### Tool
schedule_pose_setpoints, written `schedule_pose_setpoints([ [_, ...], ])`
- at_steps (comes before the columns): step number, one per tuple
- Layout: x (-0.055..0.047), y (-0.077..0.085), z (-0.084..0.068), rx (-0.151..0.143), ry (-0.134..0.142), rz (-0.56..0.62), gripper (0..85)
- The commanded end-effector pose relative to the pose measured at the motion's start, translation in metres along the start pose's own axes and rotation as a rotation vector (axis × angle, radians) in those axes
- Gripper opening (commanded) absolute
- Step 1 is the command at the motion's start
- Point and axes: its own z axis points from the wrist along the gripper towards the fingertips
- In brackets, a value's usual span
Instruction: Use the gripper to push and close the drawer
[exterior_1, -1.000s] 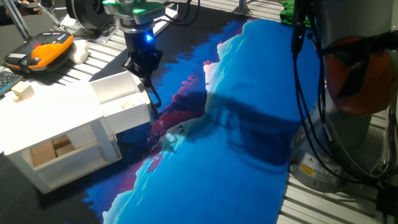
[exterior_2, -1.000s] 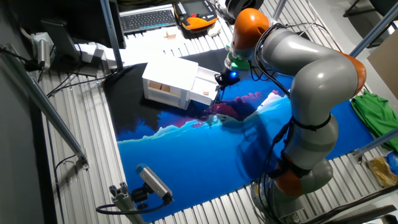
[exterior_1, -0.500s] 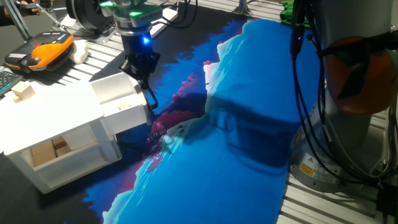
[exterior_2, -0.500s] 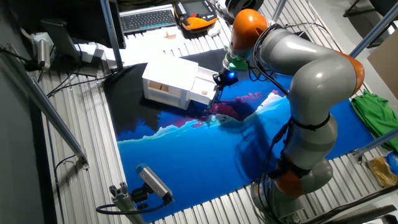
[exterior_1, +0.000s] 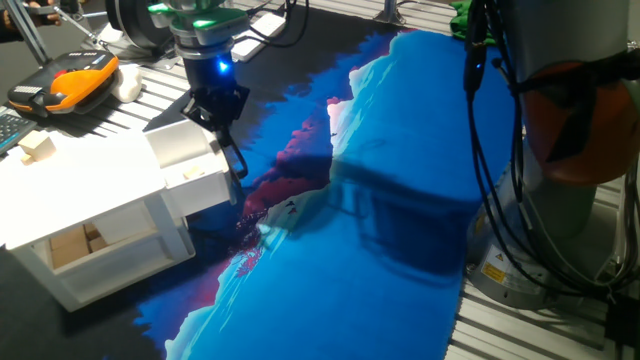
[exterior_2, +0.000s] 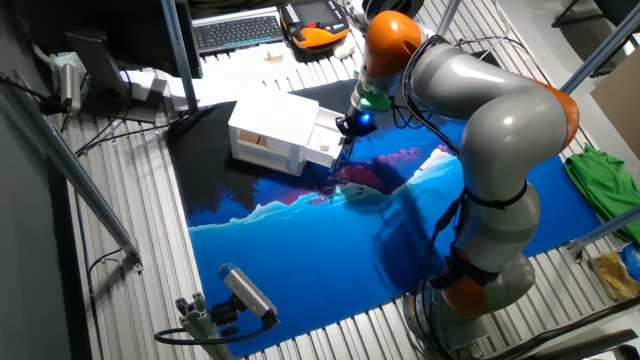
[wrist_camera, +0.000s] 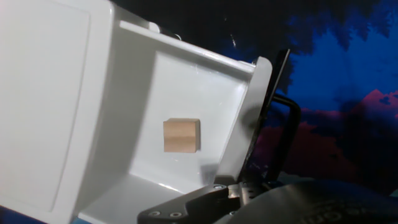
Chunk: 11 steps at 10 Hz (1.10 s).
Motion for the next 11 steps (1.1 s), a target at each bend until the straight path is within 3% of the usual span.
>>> schedule_pose_setpoints([
  [1, 0.000, 0.000, 0.000, 0.000, 0.000, 0.000, 0.0],
  [7, -0.001, 0.015, 0.001, -0.012, 0.007, 0.028, 0.0],
  [11, -0.002, 0.012, -0.001, -0.003, 0.006, 0.024, 0.0],
])
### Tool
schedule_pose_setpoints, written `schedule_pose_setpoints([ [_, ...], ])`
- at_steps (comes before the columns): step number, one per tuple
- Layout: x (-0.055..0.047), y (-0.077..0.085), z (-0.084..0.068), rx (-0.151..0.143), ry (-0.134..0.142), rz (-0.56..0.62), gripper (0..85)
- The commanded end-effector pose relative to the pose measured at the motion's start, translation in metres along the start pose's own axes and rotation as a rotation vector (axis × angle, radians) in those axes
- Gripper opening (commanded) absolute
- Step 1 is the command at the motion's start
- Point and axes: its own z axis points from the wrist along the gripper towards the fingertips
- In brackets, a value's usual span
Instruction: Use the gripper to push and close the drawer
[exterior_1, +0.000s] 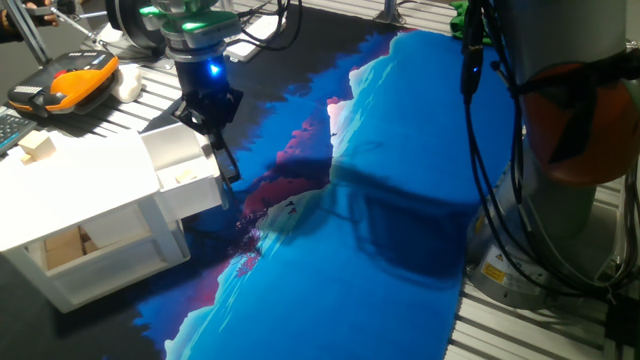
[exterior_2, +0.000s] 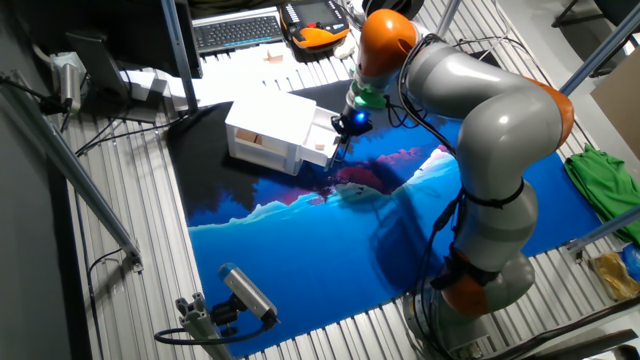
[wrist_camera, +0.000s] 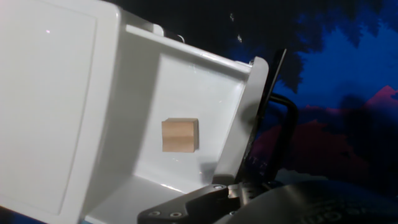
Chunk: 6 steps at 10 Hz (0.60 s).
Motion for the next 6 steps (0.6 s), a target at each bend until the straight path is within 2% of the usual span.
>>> schedule_pose_setpoints([
  [1, 0.000, 0.001, -0.001, -0.002, 0.001, 0.005, 0.0],
  [6, 0.002, 0.012, -0.006, -0.021, 0.010, 0.031, 0.0],
])
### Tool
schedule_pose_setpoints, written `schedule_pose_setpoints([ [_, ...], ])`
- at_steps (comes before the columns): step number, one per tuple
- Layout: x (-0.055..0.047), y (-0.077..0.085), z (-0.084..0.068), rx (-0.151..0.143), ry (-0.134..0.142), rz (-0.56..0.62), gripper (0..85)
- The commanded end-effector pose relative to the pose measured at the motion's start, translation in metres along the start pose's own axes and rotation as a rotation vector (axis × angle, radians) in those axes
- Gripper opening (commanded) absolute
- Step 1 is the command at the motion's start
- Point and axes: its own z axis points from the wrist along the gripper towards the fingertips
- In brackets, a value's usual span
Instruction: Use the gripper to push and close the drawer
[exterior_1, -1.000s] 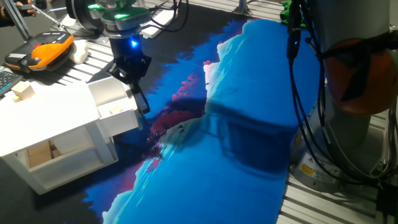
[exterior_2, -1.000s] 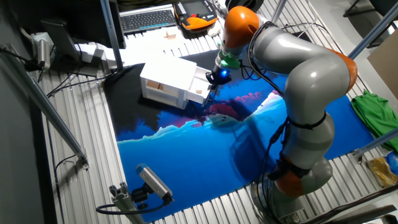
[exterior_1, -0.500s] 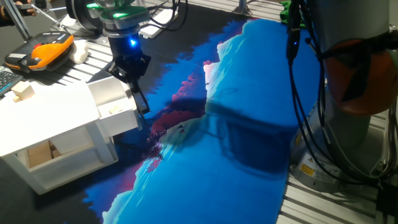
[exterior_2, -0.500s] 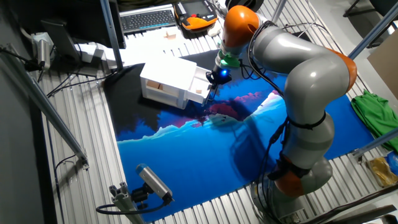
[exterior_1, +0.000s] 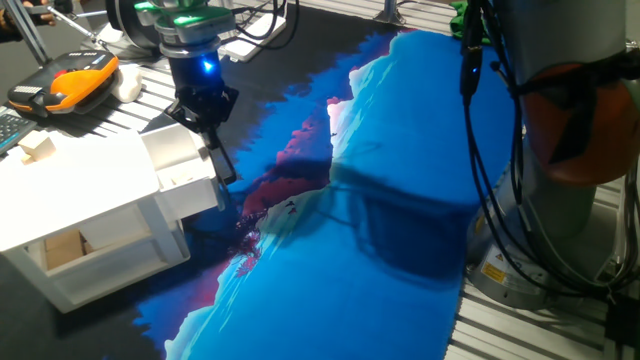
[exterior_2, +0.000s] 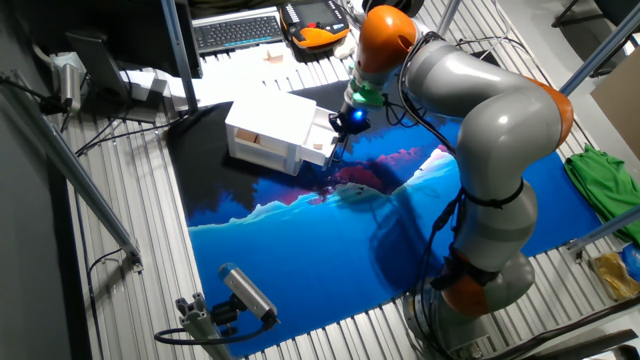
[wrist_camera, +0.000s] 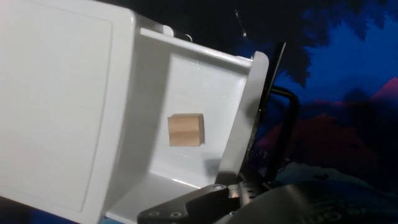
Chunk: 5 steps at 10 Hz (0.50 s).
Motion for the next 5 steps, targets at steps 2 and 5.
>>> schedule_pose_setpoints([
  [2, -0.0010, 0.0031, 0.0002, -0.008, 0.004, 0.008, 0.0],
  [5, -0.0020, 0.0068, 0.0003, -0.016, 0.010, 0.015, 0.0],
])
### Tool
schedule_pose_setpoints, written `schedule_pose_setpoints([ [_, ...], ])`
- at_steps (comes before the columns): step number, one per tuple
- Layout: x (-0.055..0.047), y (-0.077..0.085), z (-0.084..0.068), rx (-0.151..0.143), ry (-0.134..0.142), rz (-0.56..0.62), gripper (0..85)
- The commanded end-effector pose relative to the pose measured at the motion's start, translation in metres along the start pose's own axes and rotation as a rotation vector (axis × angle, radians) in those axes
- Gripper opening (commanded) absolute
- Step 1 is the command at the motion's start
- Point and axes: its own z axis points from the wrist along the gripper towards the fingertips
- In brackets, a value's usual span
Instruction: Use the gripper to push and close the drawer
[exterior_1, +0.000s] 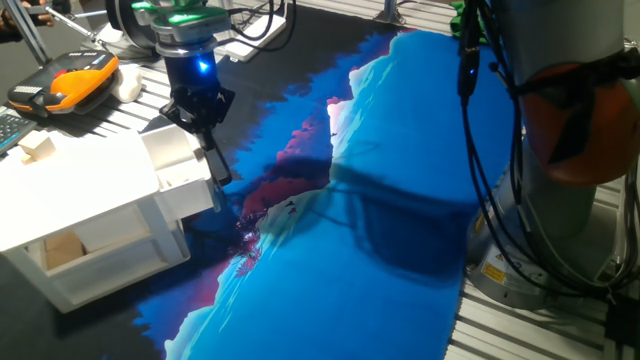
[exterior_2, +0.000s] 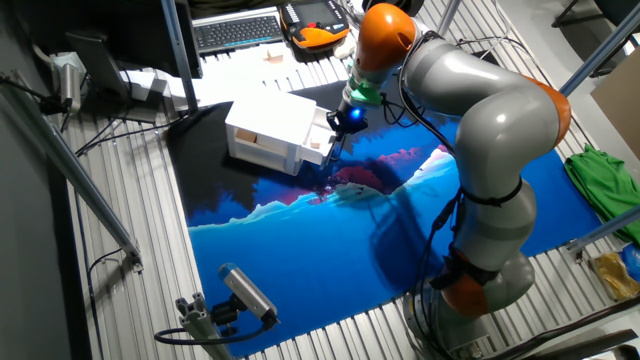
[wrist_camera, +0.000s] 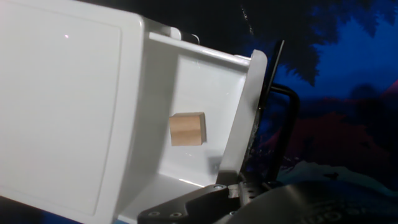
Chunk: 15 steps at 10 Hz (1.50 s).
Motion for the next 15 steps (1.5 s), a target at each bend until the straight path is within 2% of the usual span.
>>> schedule_pose_setpoints([
  [1, -0.0003, -0.0001, 0.0005, 0.000, 0.000, -0.002, 0.0],
  [3, -0.0011, 0.0001, 0.0018, -0.006, 0.002, -0.001, 0.0],
  [4, -0.0015, 0.0002, 0.0009, -0.021, 0.006, 0.006, 0.0],
  [9, -0.0028, 0.0009, 0.0006, -0.035, 0.006, 0.009, 0.0],
  [10, -0.0026, 0.0012, 0.0006, -0.046, 0.009, 0.012, 0.0],
  [15, -0.0036, 0.0002, 0.0011, -0.027, 0.004, 0.007, 0.0],
])
